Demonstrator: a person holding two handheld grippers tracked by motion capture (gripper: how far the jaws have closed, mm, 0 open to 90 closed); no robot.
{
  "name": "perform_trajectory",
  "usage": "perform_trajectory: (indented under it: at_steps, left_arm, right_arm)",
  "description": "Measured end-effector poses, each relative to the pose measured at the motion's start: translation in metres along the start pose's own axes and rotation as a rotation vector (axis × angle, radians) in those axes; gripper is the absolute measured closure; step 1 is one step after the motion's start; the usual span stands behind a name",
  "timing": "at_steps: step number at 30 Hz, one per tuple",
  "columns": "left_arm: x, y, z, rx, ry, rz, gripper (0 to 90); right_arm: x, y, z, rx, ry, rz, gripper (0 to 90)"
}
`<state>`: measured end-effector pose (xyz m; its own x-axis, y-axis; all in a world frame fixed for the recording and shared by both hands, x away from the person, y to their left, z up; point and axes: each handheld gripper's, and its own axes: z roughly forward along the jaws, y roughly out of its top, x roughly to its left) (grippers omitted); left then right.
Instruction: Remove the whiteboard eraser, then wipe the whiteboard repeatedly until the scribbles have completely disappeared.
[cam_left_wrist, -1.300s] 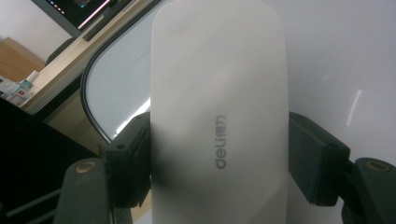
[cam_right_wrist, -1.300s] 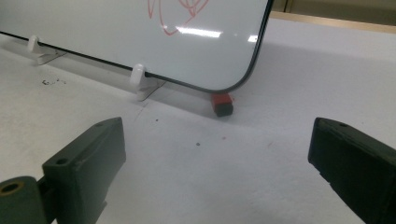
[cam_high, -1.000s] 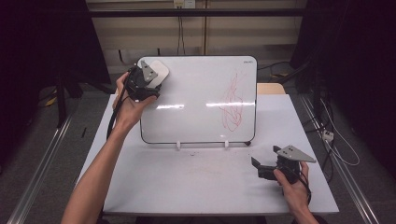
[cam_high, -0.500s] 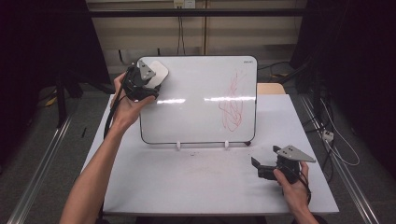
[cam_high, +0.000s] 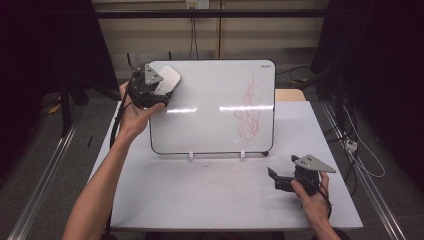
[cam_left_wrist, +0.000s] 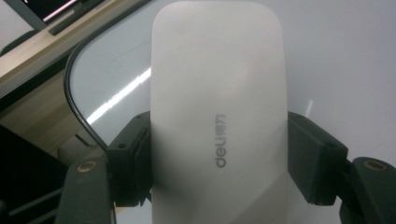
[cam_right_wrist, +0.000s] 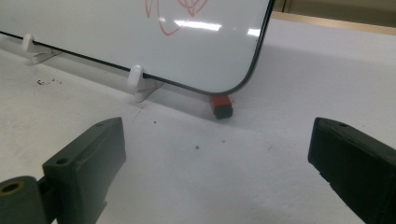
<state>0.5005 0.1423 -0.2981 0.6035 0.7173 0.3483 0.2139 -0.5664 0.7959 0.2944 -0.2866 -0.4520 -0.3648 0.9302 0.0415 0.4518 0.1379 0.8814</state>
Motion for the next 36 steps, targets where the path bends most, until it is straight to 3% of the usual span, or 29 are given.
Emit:
perform_trajectory:
  at_steps: [5, 10, 16, 21, 26, 36]
  left_arm:
    - [-0.008, 0.007, -0.013, -0.054, -0.009, -0.012, 31.2]
    - [-0.014, 0.001, -0.02, -0.085, -0.008, -0.031, 31.2]
    - [-0.022, -0.007, -0.025, -0.083, 0.005, -0.03, 31.2]
    - [-0.032, -0.006, -0.03, -0.095, -0.009, -0.023, 31.2]
    - [-0.04, -0.003, -0.028, -0.126, -0.035, -0.046, 31.2]
    - [-0.062, 0.007, -0.018, -0.137, -0.074, -0.017, 31.2]
  right_arm:
    - [0.0, -0.001, -0.001, 0.001, 0.0, 0.0, 4.5]
    - [0.0, -0.002, -0.005, -0.006, -0.001, 0.0, 4.5]
    - [0.0, -0.002, -0.007, -0.009, -0.002, -0.002, 4.5]
    - [0.0, -0.002, -0.008, -0.013, -0.001, 0.004, 4.4]
    - [0.0, 0.0, -0.005, -0.012, -0.002, 0.01, 4.4]
    - [0.0, -0.001, -0.005, -0.013, 0.009, 0.01, 4.5]
